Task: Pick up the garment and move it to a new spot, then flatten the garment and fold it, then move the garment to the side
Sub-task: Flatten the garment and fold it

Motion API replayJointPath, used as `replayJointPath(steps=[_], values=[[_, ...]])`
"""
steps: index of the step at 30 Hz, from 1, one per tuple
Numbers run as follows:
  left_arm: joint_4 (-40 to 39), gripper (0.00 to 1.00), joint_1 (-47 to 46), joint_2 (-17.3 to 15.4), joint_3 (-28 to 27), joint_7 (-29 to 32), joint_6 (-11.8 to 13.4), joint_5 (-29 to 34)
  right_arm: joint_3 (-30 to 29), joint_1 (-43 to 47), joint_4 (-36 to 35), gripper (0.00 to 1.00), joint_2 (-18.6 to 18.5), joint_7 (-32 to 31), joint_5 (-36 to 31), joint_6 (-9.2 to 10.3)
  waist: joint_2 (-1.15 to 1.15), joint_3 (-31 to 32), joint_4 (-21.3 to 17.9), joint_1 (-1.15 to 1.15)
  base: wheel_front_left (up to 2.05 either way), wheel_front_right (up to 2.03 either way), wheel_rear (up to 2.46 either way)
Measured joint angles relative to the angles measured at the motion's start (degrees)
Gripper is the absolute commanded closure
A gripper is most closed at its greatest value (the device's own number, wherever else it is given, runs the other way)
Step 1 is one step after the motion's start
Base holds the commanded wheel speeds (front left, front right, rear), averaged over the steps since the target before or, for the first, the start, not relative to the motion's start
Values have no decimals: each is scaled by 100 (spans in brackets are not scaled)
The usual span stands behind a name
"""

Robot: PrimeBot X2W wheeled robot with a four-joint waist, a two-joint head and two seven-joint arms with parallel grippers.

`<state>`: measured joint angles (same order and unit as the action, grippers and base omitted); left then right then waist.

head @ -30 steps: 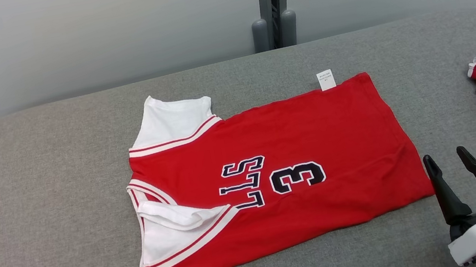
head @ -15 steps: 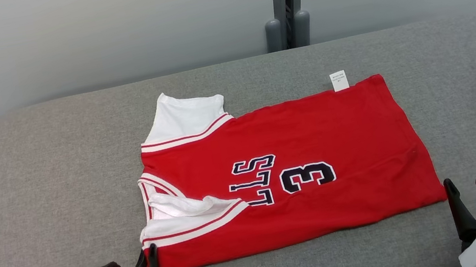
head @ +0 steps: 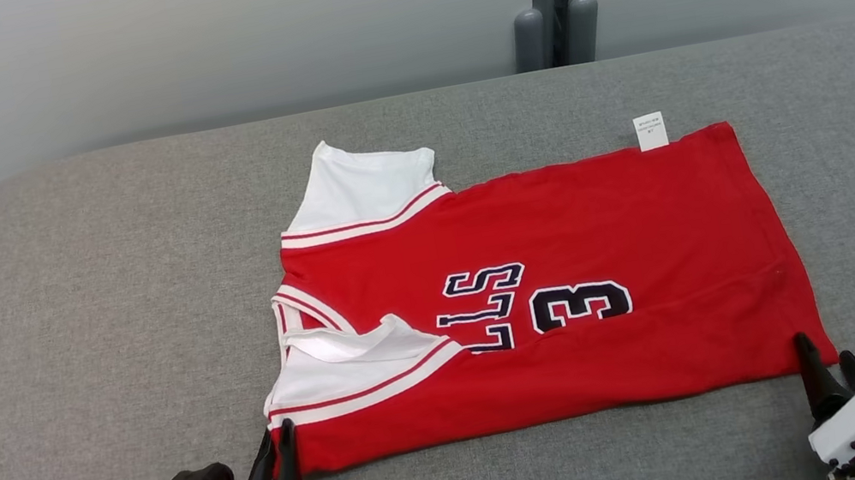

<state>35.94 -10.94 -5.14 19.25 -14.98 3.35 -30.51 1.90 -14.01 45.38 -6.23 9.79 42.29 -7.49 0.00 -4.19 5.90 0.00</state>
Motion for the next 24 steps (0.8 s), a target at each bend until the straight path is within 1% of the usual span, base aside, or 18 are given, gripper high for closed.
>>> replayJointPath(steps=[5,6,7,8,9,13,17,24], values=[[-19,100,2,5,43,0,-3,47,136,-161,107,0,12,-70,522,-1,0,-69,66,0,0,0,0],[-22,100,1,7,47,0,-10,52,187,-182,105,3,5,-85,612,-1,0,-78,74,0,0,0,0],[-23,100,1,8,53,0,-10,57,233,-193,107,56,-5,-98,698,-1,0,-85,80,0,0,0,0],[-26,100,1,8,54,0,-10,63,274,-193,113,91,-26,-97,758,-1,0,-90,83,0,0,0,0],[-26,100,1,5,59,0,-10,68,322,-193,115,100,-52,-94,827,-1,0,-93,83,0,0,0,0],[-14,100,1,-4,97,0,-10,83,564,-193,47,100,-88,-37,1079,0,0,-72,58,0,0,0,0],[69,100,24,-49,154,3,-23,124,683,-155,20,100,-205,86,1278,0,0,48,16,0,0,0,0],[82,100,253,-215,192,126,-53,112,887,174,-135,100,-276,204,1599,-1,0,355,-137,0,0,0,0]])
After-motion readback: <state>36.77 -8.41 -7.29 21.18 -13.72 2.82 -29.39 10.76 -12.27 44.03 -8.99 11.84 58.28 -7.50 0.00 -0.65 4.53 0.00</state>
